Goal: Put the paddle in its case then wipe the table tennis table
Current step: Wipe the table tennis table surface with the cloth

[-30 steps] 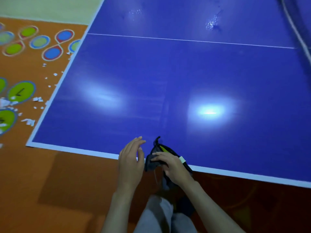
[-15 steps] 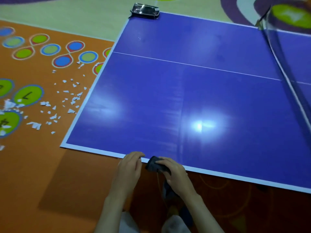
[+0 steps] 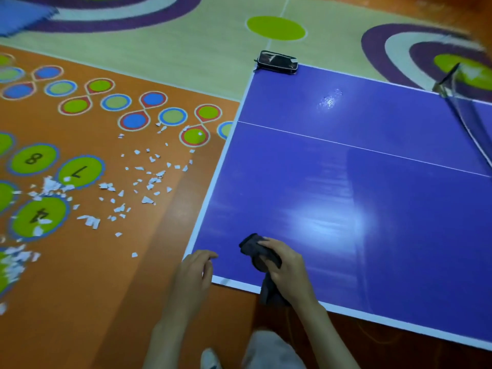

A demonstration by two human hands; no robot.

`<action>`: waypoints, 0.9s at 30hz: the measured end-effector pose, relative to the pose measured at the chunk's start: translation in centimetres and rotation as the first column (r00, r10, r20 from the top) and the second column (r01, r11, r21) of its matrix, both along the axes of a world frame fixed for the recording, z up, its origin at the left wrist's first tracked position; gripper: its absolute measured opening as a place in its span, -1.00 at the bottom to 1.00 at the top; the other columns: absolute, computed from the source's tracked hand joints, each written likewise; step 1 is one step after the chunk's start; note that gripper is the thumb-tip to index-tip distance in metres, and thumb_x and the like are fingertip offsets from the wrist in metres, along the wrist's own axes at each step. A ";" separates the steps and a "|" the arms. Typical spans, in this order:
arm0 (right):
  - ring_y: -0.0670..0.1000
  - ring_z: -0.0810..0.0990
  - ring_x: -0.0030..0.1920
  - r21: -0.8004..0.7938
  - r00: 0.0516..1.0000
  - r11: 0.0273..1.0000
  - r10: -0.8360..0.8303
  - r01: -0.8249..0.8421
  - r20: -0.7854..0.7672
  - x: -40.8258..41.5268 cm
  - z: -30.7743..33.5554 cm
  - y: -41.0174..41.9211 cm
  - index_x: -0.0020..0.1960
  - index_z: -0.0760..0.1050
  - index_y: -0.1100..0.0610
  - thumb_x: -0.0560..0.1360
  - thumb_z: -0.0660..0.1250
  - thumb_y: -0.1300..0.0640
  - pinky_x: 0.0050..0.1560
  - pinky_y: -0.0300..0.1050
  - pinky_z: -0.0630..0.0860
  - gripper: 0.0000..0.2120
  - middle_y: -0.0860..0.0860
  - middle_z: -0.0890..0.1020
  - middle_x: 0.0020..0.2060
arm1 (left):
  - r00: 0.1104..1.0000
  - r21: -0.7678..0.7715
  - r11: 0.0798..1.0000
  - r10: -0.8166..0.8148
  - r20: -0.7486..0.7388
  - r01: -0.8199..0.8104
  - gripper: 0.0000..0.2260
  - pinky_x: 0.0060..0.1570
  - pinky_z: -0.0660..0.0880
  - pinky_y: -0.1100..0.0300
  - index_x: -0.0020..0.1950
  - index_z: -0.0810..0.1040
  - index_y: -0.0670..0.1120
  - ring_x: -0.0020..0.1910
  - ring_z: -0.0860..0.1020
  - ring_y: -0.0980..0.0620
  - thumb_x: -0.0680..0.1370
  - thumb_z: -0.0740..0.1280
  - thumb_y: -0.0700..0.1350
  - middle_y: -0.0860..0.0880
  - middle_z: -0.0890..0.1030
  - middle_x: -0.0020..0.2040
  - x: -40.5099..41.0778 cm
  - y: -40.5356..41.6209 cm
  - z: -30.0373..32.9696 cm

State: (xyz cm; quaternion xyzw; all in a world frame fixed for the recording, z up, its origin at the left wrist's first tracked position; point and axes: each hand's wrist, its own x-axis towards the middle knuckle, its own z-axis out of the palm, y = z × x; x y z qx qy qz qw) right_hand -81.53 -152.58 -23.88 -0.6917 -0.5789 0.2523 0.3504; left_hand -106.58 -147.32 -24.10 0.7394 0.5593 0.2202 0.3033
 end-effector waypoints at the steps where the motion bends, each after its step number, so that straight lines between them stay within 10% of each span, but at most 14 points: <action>1: -0.16 0.62 0.26 0.000 1.000 1.000 0.013 -0.013 0.003 -1.0 0.2 1.4 0.29 0.63 -0.02 0.57 0.43 0.23 0.23 -0.25 0.53 -0.67 -0.20 0.64 0.28 | 1.000 -0.005 1.000 0.002 0.002 -0.002 -0.78 0.00 0.56 0.11 0.17 0.62 0.06 0.07 0.58 0.12 0.66 0.26 -0.19 0.19 0.61 0.09 -0.9 1.3 0.2; 13: -0.23 0.64 0.12 -0.057 0.981 0.983 -0.177 0.173 -0.081 -5.4 -1.5 16.1 0.28 0.62 -0.07 0.59 0.45 0.14 0.12 -0.23 0.60 -0.71 -0.32 0.65 0.13 | 0.959 -0.080 0.970 -0.240 -0.150 0.230 -0.79 -0.05 0.36 0.51 0.21 0.60 0.08 0.08 0.53 0.20 0.67 0.26 -0.15 0.23 0.58 0.09 -3.8 19.3 0.4; 27: -0.28 0.60 0.19 -0.113 0.776 0.795 -0.607 0.596 -0.173 -7.9 -0.1 26.4 0.25 0.63 -0.08 0.60 0.43 0.18 0.18 -0.36 0.51 -0.73 -0.30 0.67 0.14 | 0.823 -0.073 0.838 -0.545 -0.159 0.541 -0.78 0.06 0.56 0.09 0.22 0.59 0.13 0.12 0.60 0.11 0.65 0.25 -0.10 0.19 0.62 0.15 -1.3 41.1 0.6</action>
